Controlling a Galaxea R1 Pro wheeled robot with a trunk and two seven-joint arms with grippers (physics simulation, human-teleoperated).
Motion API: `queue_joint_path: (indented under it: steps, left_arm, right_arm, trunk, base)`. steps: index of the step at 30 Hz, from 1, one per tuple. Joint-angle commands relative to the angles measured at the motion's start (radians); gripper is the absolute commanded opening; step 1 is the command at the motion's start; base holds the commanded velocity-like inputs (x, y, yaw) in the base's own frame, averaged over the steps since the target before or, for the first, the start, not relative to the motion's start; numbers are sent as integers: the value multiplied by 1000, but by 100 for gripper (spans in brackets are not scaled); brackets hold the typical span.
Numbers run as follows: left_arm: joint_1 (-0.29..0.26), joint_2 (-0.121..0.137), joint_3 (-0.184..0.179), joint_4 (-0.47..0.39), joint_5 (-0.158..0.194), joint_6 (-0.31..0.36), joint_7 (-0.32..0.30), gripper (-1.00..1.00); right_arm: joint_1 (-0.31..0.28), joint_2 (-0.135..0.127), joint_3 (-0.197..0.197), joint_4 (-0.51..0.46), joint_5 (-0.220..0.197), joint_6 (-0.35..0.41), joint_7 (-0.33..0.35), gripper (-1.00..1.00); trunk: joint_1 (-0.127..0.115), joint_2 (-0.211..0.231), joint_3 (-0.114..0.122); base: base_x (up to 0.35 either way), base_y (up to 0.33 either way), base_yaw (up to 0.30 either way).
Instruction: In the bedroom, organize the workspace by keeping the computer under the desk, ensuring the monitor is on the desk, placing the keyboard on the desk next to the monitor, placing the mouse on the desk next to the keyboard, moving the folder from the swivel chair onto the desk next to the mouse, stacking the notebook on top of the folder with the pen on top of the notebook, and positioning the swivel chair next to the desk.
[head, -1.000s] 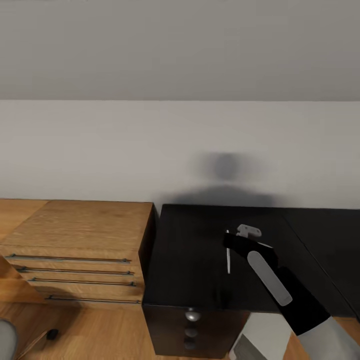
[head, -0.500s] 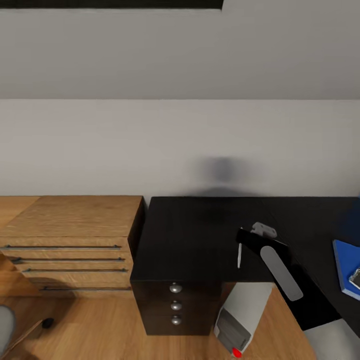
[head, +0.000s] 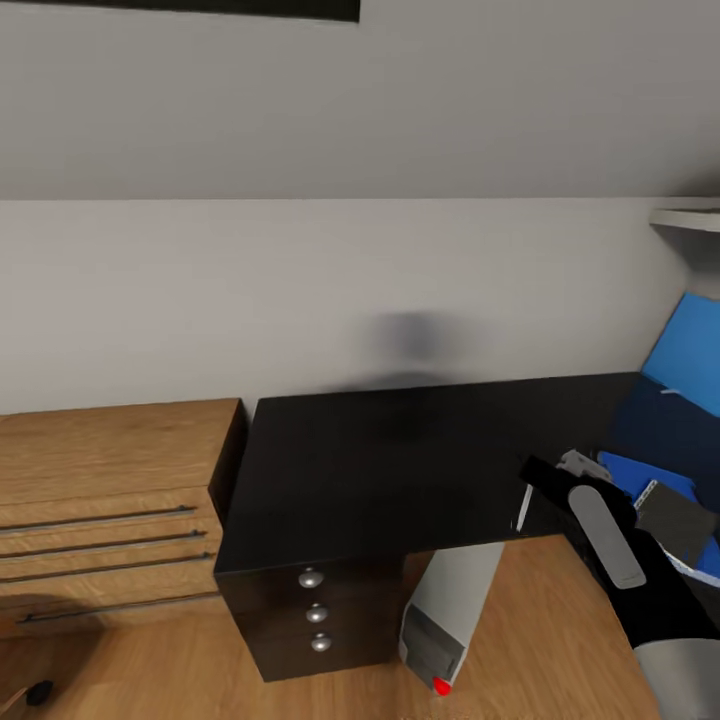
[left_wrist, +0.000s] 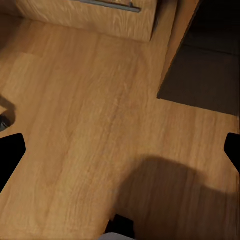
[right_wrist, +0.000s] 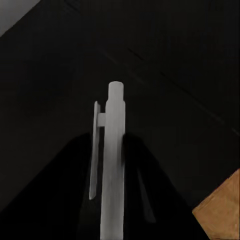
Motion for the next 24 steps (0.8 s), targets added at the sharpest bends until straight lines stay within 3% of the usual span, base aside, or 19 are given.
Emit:
queue_joint_path:
  steps: [1, 10, 16, 22, 24]
  left_arm:
    - [1, -1, 0, -3, 10, 4, 2, 100]
    - [1, -1, -1, -3, 10, 3, 2, 100]
    - [1, -1, -1, -3, 10, 3, 2, 100]
    - [1, -1, -1, -3, 10, 3, 2, 100]
    - [0, -1, -1, -3, 9, 3, 2, 100]
  right_arm:
    - [-1, -1, -7, 5, -9, 0, -8, -100]
    - [-1, -30, -35, 37, -7, -2, -3, -100]
    - [-1, -31, -35, 39, 3, -4, -1, -100]
    - [-1, -31, -35, 74, 70, -15, 6, -100]
    - [-1, -30, -35, 102, 110, -34, 30, -100]
  trunk:
    - [0, -1, -1]
    - [0, -1, -1]
    - [0, -1, -1]
    - [0, -1, -5]
    - [0, -1, -7]
  base:
    - [0, -120, -277]
    - [0, -268, -278]
    - [0, -125, -276]
    - [0, -25, -255]
    - [0, -5, -205]
